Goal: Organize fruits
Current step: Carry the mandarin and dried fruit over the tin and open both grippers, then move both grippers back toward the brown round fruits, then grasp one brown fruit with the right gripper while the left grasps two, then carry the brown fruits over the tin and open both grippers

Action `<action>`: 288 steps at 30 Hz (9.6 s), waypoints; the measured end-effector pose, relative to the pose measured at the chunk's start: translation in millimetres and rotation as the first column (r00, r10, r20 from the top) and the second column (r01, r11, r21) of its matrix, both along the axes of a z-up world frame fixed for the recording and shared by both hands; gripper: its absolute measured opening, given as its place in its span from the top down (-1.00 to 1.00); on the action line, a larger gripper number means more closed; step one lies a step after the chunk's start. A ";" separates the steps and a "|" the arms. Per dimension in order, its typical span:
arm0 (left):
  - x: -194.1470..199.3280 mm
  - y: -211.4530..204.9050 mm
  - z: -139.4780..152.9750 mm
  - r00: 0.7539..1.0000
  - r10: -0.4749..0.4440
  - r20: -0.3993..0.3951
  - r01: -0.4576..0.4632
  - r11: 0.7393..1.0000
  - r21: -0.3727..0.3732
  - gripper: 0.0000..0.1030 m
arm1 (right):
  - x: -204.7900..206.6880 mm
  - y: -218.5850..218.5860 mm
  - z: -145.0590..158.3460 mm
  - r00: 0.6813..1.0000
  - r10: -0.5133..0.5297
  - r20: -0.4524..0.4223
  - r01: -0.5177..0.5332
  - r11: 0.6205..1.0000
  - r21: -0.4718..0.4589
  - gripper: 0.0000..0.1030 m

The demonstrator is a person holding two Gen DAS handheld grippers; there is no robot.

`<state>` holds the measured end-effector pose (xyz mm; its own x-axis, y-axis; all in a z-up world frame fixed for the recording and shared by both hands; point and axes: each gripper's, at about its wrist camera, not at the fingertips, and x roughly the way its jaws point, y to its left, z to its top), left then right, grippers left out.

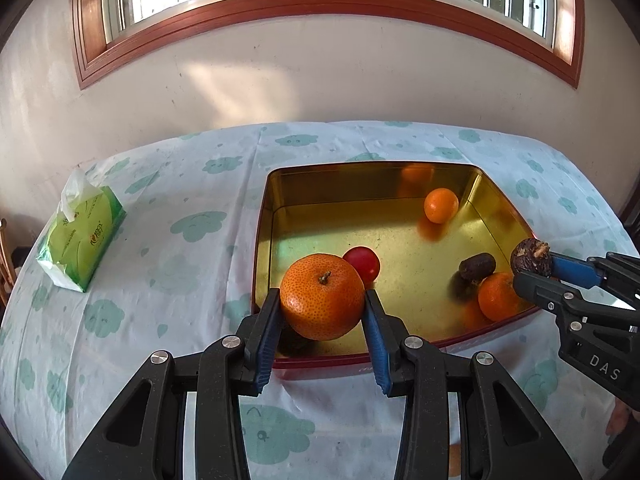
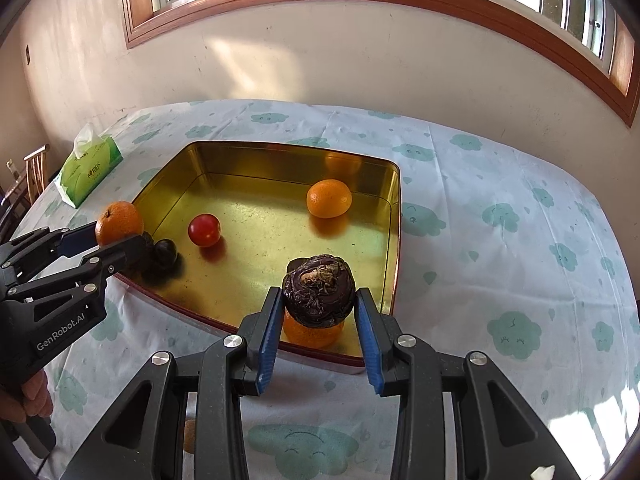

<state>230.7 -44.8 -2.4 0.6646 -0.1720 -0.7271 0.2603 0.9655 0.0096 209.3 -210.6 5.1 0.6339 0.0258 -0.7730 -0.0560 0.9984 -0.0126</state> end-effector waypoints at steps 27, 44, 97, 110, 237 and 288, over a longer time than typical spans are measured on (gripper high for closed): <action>16.0 -2.7 -17.8 0.999 0.005 -0.034 -0.005 1.000 0.016 0.18 | 16.3 -0.4 -15.0 1.000 -0.002 -0.029 0.002 1.000 0.002 0.24; -17.6 2.2 -1.3 1.000 0.006 0.017 -0.006 1.000 0.011 -0.03 | -16.6 -1.1 4.0 1.000 -0.013 0.016 0.013 1.000 0.006 0.11; -136.9 -7.7 -39.2 0.993 -0.077 -0.084 0.072 0.996 -0.060 -0.08 | -89.1 -27.9 -49.9 0.999 -0.047 -0.020 0.047 0.999 -0.004 0.54; -136.5 -44.2 -44.1 0.990 -0.111 -0.092 0.104 0.991 -0.079 -0.12 | -99.2 -37.9 -50.6 0.998 -0.067 0.003 0.067 0.998 -0.003 0.54; -43.3 33.8 23.9 0.998 0.058 0.007 -0.058 0.996 -0.062 0.05 | -51.7 -9.8 37.2 0.996 -0.003 0.090 -0.001 0.999 0.042 0.54; 40.6 -12.8 -18.9 0.997 0.041 -0.073 -0.040 0.999 0.022 0.05 | 37.4 -0.2 -15.5 1.000 -0.005 -0.024 0.005 1.000 0.014 0.52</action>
<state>271.3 -57.5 -21.3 0.6157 -0.1302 -0.7771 0.2218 0.9750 0.0124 246.7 -210.8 -10.3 0.6150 0.0338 -0.7878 -0.0510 0.9987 0.0031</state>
